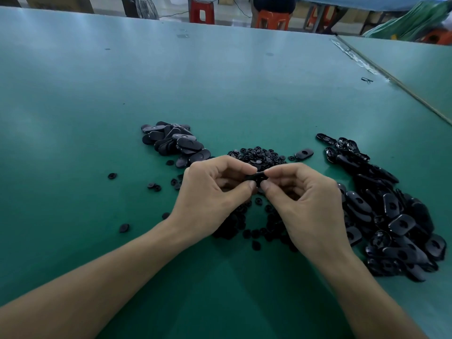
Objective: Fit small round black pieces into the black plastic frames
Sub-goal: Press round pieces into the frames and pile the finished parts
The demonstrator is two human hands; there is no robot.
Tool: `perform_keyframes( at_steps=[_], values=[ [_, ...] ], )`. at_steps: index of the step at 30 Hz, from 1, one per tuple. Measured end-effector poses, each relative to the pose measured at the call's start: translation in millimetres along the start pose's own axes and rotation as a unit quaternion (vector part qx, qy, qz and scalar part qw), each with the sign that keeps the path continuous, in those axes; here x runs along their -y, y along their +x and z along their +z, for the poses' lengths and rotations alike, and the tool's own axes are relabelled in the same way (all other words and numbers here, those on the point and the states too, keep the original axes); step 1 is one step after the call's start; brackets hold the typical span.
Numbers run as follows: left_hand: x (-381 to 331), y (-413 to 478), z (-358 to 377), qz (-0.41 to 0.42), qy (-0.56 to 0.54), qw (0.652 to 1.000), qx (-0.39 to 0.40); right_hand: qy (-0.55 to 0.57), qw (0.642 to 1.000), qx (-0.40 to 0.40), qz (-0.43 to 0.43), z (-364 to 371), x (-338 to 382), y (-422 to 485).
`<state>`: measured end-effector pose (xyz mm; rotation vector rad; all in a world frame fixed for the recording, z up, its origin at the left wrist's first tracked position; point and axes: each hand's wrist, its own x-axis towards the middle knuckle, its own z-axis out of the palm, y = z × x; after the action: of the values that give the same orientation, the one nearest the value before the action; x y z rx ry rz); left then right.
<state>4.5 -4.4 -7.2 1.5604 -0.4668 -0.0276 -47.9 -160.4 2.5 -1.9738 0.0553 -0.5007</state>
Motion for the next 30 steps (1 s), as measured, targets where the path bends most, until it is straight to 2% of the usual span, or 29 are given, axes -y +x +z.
perform_keyframes(
  at_steps=[11,18,30],
  values=[
    [-0.1,-0.5,0.4,-0.001,0.004,1.000,0.013,0.009,1.000,0.020,-0.010,-0.4,0.8,-0.6],
    [0.4,1.0,0.8,-0.004,0.002,1.000,-0.007,0.041,0.999,0.017,-0.011,-0.3,2.9,-1.0],
    [-1.1,0.7,0.9,-0.002,-0.002,1.000,0.009,0.020,0.999,0.030,-0.011,0.6,-0.5,-0.8]
  ],
)
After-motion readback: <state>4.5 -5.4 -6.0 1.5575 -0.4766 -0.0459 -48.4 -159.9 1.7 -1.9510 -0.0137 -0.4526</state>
